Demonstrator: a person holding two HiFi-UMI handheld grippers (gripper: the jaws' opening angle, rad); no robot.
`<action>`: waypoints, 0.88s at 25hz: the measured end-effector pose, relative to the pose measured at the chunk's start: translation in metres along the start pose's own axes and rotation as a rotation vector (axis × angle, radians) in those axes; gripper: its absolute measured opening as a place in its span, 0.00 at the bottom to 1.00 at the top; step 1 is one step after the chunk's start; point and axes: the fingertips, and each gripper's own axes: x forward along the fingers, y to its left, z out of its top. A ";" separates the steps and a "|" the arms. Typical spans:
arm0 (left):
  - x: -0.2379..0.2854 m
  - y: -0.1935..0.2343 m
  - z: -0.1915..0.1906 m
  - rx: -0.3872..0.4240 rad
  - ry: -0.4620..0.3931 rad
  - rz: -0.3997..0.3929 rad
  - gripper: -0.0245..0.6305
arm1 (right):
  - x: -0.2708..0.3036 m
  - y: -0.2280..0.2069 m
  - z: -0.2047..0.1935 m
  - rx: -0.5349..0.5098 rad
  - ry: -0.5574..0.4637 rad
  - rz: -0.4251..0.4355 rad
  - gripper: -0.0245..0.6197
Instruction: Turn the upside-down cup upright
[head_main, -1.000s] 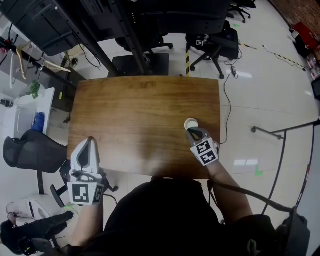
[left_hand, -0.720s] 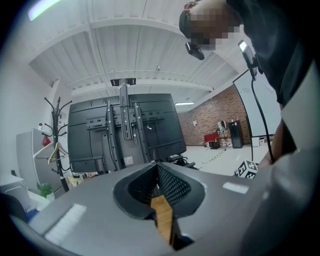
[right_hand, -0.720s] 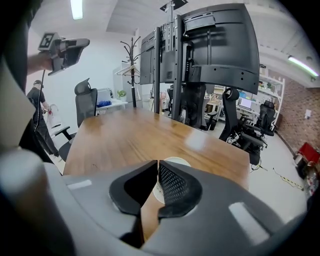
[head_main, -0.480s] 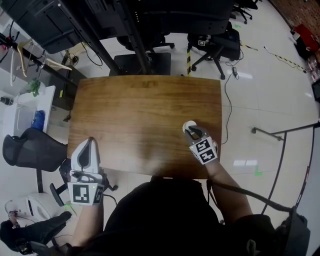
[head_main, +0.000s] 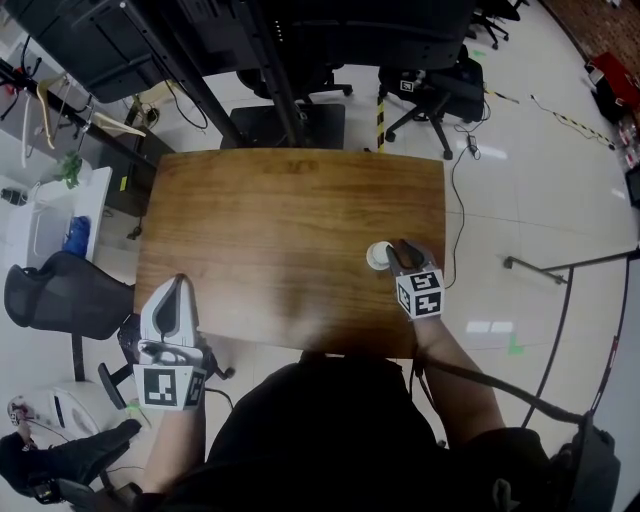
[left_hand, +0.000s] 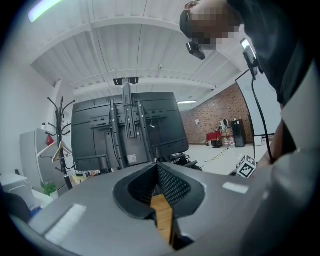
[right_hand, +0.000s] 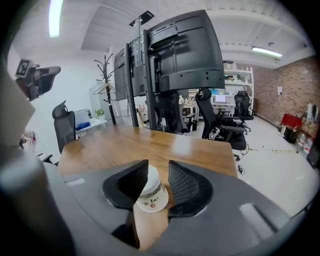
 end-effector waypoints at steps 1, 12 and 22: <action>0.001 -0.001 0.002 -0.001 -0.007 -0.002 0.04 | 0.002 -0.002 -0.002 0.029 0.007 0.001 0.24; 0.001 -0.003 0.002 0.007 0.014 -0.005 0.04 | 0.011 0.002 -0.016 0.172 0.019 0.068 0.16; 0.009 -0.010 0.003 -0.001 0.017 -0.014 0.04 | -0.003 -0.005 -0.001 -0.029 -0.002 -0.004 0.08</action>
